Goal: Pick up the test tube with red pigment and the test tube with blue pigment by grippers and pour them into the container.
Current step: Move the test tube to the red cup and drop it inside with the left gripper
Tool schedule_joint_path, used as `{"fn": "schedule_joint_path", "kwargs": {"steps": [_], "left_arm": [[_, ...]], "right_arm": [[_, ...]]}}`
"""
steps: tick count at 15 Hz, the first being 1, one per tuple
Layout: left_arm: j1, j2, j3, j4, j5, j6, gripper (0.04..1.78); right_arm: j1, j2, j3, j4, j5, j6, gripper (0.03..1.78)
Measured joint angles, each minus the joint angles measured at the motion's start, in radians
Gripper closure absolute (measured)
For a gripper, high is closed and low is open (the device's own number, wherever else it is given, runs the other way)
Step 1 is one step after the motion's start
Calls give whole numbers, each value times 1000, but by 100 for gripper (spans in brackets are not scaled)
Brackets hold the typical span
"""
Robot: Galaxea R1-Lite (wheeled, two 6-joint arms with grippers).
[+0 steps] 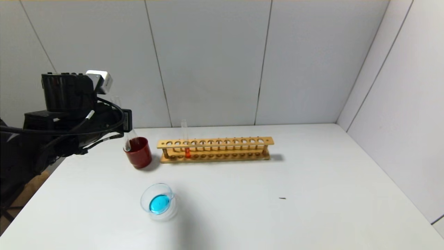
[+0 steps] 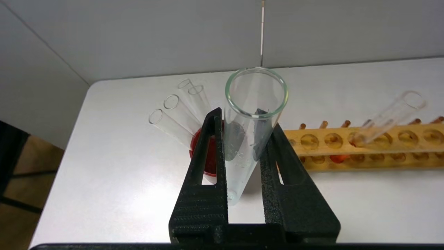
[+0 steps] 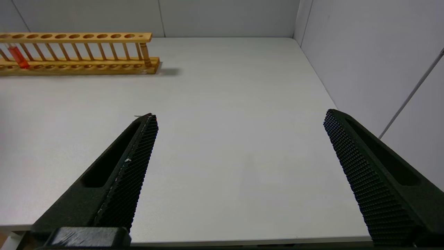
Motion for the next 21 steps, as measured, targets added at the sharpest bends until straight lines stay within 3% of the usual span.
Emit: {"fn": "schedule_joint_path", "kwargs": {"steps": [5,21], "left_arm": [[11,148,-57,-123,0,-6,150],[61,325,-128,-148,-32,-12,150]], "right_arm": [[0,0,0,0,0,0,6],[0,0,0,0,0,0,6]]}}
